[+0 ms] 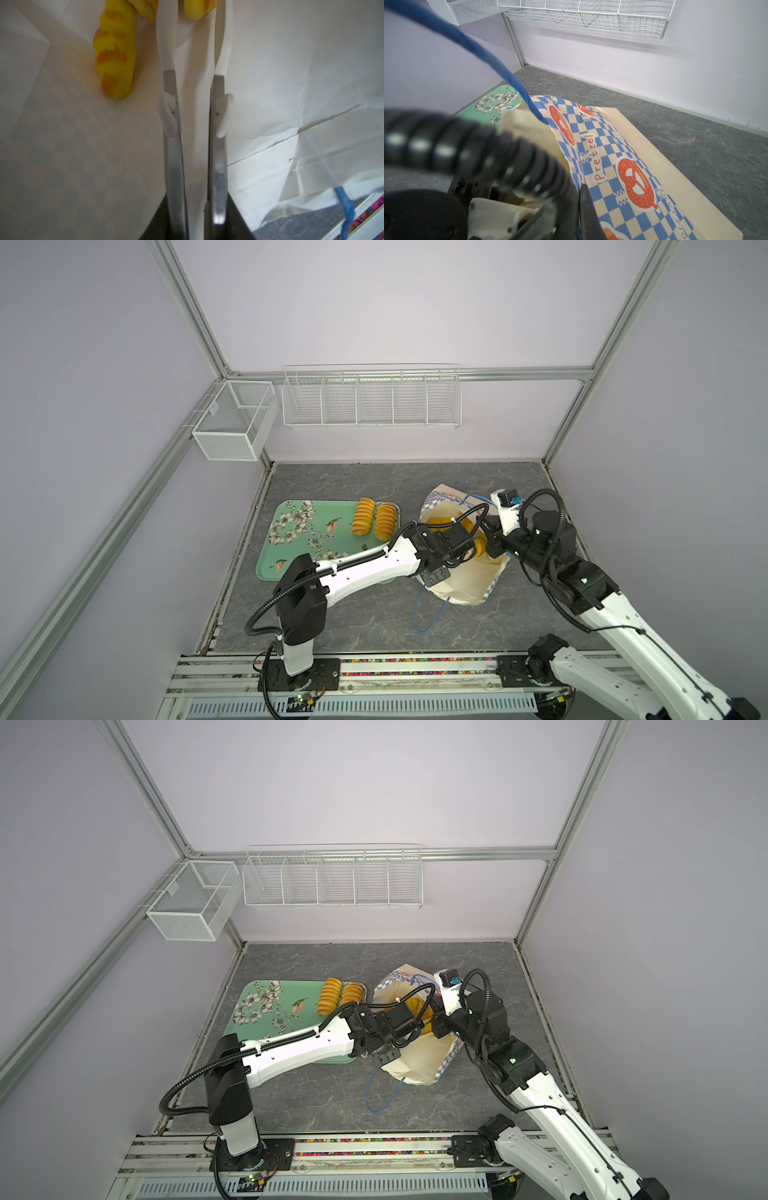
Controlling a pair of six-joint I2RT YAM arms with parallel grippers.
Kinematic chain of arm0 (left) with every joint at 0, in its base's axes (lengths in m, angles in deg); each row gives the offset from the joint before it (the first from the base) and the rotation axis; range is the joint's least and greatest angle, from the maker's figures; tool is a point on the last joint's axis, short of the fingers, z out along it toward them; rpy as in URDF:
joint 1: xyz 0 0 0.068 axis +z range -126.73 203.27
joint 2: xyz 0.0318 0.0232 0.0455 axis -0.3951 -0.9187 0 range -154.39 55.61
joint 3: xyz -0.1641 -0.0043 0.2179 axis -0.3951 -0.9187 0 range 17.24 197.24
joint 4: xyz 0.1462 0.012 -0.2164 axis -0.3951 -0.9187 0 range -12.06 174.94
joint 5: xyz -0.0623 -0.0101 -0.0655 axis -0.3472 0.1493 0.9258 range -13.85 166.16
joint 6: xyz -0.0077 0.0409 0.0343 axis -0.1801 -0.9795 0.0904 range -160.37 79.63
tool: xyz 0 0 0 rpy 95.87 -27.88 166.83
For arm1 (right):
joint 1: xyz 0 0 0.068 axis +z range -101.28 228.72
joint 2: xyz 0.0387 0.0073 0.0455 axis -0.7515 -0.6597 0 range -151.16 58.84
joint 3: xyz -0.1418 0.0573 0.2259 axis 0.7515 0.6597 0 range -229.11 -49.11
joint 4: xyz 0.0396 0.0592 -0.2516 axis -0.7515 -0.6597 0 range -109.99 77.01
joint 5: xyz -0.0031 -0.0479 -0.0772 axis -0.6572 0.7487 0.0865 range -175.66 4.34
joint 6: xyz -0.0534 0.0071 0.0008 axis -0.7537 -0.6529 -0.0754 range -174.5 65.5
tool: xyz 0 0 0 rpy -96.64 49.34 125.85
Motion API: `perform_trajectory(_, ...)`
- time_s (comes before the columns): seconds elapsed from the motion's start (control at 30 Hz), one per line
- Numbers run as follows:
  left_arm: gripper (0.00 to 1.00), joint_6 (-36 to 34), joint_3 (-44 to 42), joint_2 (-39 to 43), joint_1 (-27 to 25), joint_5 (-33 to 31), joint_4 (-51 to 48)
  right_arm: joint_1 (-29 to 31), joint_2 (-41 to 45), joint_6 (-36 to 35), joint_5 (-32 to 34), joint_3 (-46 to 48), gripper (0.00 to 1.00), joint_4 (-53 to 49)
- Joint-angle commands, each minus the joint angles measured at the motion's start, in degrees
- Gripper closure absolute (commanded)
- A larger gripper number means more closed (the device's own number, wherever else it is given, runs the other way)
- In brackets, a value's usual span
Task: Take the fake bread out of the paper bag
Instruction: 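Insert the tongs into the bag and clamp a round yellow bun, then lift the bun out of the bag toward the tray with the left gripper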
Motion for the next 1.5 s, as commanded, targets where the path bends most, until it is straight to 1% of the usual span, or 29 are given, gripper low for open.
perform_trajectory(0.0, 0.69, -1.5, 2.4, -1.5, 0.0, 0.1, 1.1, 0.0, 1.0, -0.9, -1.0, -1.2, 0.93, 0.1)
perform_trajectory(0.27, 0.68, -2.1, 3.7, -4.4, -0.1, 0.8, 1.9, 0.0, 1.0, -1.1, -1.0, -1.2, 0.93, -0.1)
perform_trajectory(0.4, 0.71, -2.0, 3.4, -5.0, -0.1, 0.1, 2.6, -0.1, 1.0, -1.1, -0.8, -1.2, 0.93, -0.1)
perform_trajectory(0.47, 0.76, -1.6, 3.9, -5.0, -0.1, -0.2, 2.0, -0.1, 1.0, -1.2, -0.7, -1.3, 0.93, -0.2)
perform_trajectory(0.6, 0.94, -0.8, 3.7, -3.7, -0.1, -0.6, 0.6, -0.1, 1.0, -1.1, -0.3, -1.2, 0.93, -0.1)
perform_trajectory(0.67, 1.0, -0.3, 3.2, -2.3, 0.0, -1.0, -0.2, -0.1, 0.9, -0.9, 0.3, -1.2, 0.93, -0.3)
perform_trajectory(0.97, 1.0, 2.9, 0.4, 6.6, -0.3, -2.9, -5.3, 0.0, 0.9, -0.6, 2.0, -1.1, 0.93, -0.3)
perform_trajectory(1.13, 1.0, 4.6, -2.2, 13.2, -0.9, -3.8, -8.6, 0.0, 0.3, 0.3, 3.6, -1.5, 0.93, -0.4)
perform_trajectory(1.3, 1.0, 6.8, -5.1, 20.8, -0.9, -2.4, -11.1, -0.1, -0.1, 1.4, 4.0, -1.2, 0.93, 0.1)
perform_trajectory(1.47, 1.0, 7.9, -7.8, 29.0, -0.9, -0.3, -13.9, -0.1, -1.3, 3.3, 7.4, -1.9, 0.93, -0.5)
